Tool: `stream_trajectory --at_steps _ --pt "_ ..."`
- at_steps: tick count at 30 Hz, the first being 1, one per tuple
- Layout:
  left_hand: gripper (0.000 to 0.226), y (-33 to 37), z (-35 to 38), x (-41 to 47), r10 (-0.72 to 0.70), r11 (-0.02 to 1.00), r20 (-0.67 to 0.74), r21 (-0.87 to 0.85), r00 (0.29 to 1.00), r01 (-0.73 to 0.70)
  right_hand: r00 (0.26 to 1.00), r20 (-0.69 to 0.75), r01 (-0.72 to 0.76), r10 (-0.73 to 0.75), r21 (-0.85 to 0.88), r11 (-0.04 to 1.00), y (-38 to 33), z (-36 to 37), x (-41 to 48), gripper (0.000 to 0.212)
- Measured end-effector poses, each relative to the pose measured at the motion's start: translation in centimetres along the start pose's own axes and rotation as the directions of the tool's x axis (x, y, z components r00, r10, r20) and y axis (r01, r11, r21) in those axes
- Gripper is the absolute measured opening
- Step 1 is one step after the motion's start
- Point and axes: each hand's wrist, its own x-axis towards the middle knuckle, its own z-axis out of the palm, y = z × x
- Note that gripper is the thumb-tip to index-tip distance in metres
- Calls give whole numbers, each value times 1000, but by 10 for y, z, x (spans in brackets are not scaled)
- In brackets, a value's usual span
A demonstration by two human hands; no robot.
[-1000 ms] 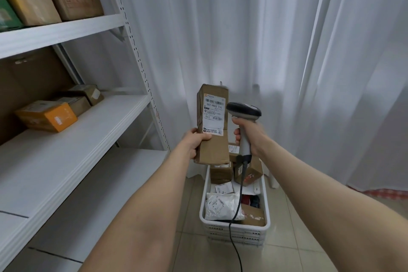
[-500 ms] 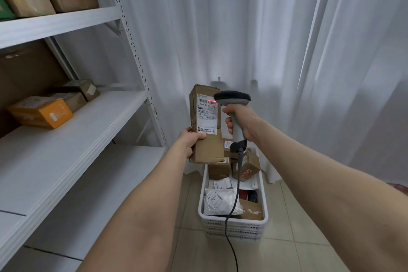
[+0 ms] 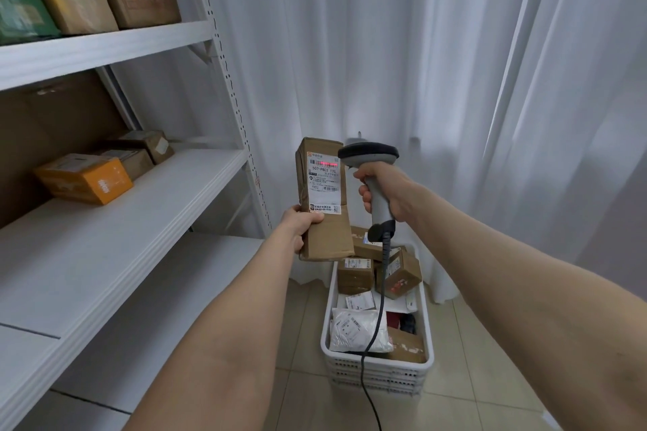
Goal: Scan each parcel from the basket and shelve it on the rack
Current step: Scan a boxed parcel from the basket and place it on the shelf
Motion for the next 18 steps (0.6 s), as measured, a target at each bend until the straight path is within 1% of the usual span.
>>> stream_trajectory --at_steps 5,9,15,18 --pt "48 5 -20 0 -5 1000 -18 -15 1000 5 999 35 -20 20 -8 1000 -1 17 5 7" --pt "36 10 -38 0 2 1000 -55 -27 998 -4 997 72 -33 37 -59 998 2 35 10 5" --pt "33 18 -63 -6 2 999 -105 -49 994 -7 988 139 -52 67 -109 993 10 62 11 6" --pt "36 22 -75 -13 8 998 -123 -55 992 -15 983 168 -53 73 -122 991 10 74 9 5"
